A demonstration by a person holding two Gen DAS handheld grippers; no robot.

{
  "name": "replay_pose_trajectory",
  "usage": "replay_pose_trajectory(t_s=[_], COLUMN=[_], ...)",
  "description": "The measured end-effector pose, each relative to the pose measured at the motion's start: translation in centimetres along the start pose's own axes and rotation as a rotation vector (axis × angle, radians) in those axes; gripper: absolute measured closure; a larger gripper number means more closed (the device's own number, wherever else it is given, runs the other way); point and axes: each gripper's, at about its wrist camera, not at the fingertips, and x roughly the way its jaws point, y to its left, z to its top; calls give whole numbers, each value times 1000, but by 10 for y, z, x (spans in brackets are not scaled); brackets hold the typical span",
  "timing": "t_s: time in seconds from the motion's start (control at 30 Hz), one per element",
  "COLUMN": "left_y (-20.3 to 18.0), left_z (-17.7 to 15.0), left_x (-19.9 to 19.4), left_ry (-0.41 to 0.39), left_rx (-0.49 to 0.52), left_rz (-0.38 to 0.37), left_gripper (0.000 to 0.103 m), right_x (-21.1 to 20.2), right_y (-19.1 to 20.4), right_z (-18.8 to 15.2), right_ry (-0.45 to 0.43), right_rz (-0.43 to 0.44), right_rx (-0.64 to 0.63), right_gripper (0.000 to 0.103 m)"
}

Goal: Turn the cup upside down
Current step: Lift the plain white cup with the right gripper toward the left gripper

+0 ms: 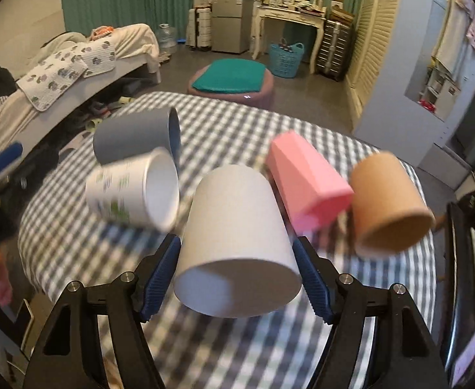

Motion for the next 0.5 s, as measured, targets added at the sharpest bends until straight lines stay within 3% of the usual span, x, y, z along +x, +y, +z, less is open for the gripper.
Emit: replay_pose_trajectory(t_s=[0.27, 0.5], left_y=[-13, -28], left_z=[-4, -10], left_x=[-19, -33], left_ry=[5, 20], left_rx=[21, 42], left_rz=[-26, -15], left_gripper=[0, 0], right_x=[-12, -22], right_y=[10, 7], right_z=[-39, -48], right_ry=[30, 4], right_rz=[-27, 8], right_rx=[0, 22], right_gripper=[32, 32])
